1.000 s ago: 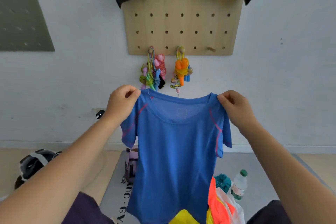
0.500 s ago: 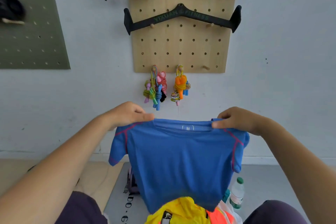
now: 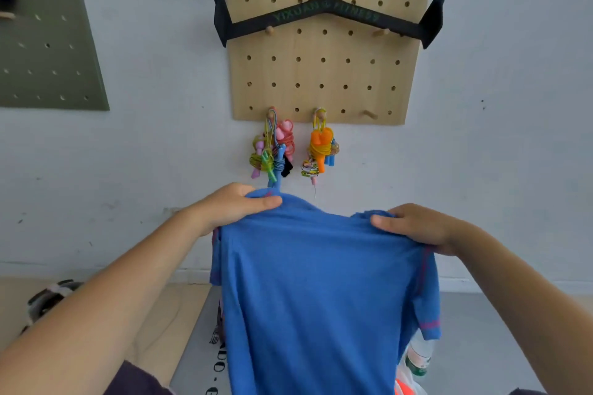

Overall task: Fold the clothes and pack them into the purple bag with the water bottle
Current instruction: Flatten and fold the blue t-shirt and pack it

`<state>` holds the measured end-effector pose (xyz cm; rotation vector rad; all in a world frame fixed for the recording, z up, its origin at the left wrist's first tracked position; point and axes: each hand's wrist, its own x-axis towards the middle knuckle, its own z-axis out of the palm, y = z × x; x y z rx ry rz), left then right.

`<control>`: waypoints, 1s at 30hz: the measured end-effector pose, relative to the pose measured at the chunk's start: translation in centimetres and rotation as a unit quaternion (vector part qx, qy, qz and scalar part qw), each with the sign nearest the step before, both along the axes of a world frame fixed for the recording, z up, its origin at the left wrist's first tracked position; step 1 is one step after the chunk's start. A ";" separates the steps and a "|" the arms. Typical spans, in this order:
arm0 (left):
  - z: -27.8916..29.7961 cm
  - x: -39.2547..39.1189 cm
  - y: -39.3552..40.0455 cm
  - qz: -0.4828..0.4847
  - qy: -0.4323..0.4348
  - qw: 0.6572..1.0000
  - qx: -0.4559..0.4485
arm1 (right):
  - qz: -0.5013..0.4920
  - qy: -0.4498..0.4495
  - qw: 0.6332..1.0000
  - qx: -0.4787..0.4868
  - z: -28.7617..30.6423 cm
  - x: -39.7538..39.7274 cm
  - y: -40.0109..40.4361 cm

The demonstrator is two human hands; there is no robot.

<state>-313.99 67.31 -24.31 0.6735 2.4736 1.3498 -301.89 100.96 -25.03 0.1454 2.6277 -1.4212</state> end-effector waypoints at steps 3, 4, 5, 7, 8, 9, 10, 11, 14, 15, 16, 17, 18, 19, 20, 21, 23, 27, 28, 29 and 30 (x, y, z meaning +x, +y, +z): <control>-1.1 -1.8 0.4 -0.015 0.006 0.989 -0.149 | 0.025 -0.045 0.998 0.032 -1.4 -1.6 1.8; -1.7 -2.6 0.5 -0.007 0.006 0.990 -0.141 | 0.011 -0.030 0.999 0.014 -2.0 -2.3 2.1; -2.2 -3.3 0.8 0.011 0.003 0.994 -0.107 | -0.006 -0.010 1.000 -0.021 -2.5 -3.0 2.3; -3.3 -4.5 1.4 0.055 -0.007 0.998 -0.016 | -0.041 0.041 0.993 -0.101 -3.6 -4.4 2.5; -3.8 -5.1 1.8 0.071 -0.009 0.997 0.020 | -0.055 0.068 0.989 -0.122 -4.0 -5.0 2.6; -4.3 -5.5 2.1 0.081 -0.012 0.996 0.047 | -0.065 0.092 0.986 -0.125 -4.2 -5.5 2.6; -4.7 -5.8 2.4 0.085 -0.015 0.994 0.066 | -0.071 0.109 0.985 -0.118 -4.4 -5.9 2.6; -5.0 -6.1 2.6 0.085 -0.012 0.993 0.077 | -0.072 0.122 0.984 -0.107 -4.6 -6.3 2.7; -5.8 -6.7 3.1 0.105 0.031 0.992 0.066 | -0.084 0.135 0.984 -0.085 -5.5 -7.2 2.8; -6.4 -6.8 3.2 0.114 0.041 0.991 0.058 | -0.087 0.129 0.984 -0.080 -6.0 -7.3 2.8; -7.0 -6.7 3.3 0.120 0.045 0.991 0.049 | -0.088 0.116 0.986 -0.076 -6.6 -7.3 2.7; -7.7 -6.6 3.3 0.123 0.044 0.991 0.035 | -0.084 0.096 0.989 -0.073 -7.2 -7.2 2.5; -8.4 -6.3 3.3 0.120 0.039 0.992 0.016 | -0.077 0.072 0.992 -0.076 -7.9 -6.9 2.3; -9.0 -6.0 3.1 0.111 0.029 0.993 -0.010 | -0.069 0.046 0.993 -0.083 -8.6 -6.6 2.0; -9.6 -5.8 2.8 0.096 0.012 0.994 -0.043 | -0.062 0.018 0.994 -0.092 -9.2 -6.3 1.8; -10.1 -5.6 2.5 0.076 -0.007 0.994 -0.082 | -0.055 -0.009 0.993 -0.100 -9.7 -5.9 1.7; -10.3 -5.3 1.7 0.038 -0.045 0.986 -0.154 | -0.039 -0.058 0.991 -0.111 -10.1 -5.3 1.4; -7.7 -4.8 0.6 -0.037 -0.119 0.976 -0.180 | -0.025 -0.046 0.986 -0.157 -8.4 -4.6 1.2; -6.6 -4.7 0.5 -0.053 -0.144 0.976 -0.152 | -0.025 -0.025 0.986 -0.163 -7.4 -4.6 1.2; -5.5 -4.8 0.5 -0.063 -0.160 0.978 -0.118 | -0.028 -0.004 0.987 -0.159 -6.3 -4.7 1.1; -4.5 -5.0 0.6 -0.069 -0.163 0.980 -0.087 | -0.032 0.015 0.988 -0.148 -5.3 -4.9 1.1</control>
